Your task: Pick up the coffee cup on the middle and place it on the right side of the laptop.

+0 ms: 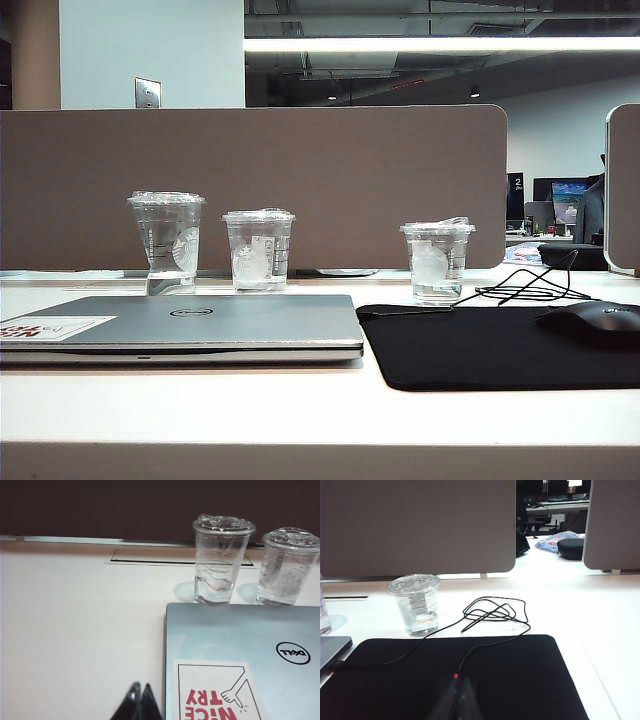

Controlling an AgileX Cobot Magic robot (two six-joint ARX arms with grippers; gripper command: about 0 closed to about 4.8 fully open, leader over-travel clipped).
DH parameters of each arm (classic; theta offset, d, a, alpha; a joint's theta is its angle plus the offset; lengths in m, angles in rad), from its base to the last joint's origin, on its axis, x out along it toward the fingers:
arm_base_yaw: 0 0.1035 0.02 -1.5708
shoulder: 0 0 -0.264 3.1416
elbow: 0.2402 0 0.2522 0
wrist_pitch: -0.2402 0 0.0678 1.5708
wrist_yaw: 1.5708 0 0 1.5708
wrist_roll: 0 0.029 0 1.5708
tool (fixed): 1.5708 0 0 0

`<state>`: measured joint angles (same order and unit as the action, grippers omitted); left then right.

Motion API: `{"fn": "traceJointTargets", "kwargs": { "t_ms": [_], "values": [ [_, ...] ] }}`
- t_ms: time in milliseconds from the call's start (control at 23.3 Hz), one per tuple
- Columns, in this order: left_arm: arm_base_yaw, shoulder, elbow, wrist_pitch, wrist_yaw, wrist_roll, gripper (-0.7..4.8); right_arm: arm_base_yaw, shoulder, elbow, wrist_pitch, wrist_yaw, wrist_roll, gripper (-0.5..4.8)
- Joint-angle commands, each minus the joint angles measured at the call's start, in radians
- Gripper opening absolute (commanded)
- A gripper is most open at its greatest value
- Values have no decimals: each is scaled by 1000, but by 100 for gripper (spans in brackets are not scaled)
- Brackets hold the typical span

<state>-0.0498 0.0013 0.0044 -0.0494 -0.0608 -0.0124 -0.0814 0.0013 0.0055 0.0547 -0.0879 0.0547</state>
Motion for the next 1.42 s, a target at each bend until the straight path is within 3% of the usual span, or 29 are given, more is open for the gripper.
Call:
{"fn": "traceJointTargets", "kwargs": {
  "t_ms": [43,473,687,773,1031,1160,1418],
  "values": [
    [0,0,3,5,2,4,-5,1,-2,-5,24,-4,-2,-9],
    [-1,3,35,-47,1,4,-5,1,-2,-5,25,-4,13,-9],
    [-2,34,70,-69,1,4,-5,2,-2,-5,26,-5,224,-9],
    [-26,81,82,-69,-3,4,-5,1,-2,-5,32,-26,292,-9],
    [-151,237,135,-67,-6,4,-5,3,-2,-3,100,-57,317,-8],
    [-259,346,169,-35,-4,4,-5,3,3,-1,150,-164,378,-9],
    [-299,373,169,-16,-3,4,-5,39,18,19,185,-225,423,-9]
  ]
}}
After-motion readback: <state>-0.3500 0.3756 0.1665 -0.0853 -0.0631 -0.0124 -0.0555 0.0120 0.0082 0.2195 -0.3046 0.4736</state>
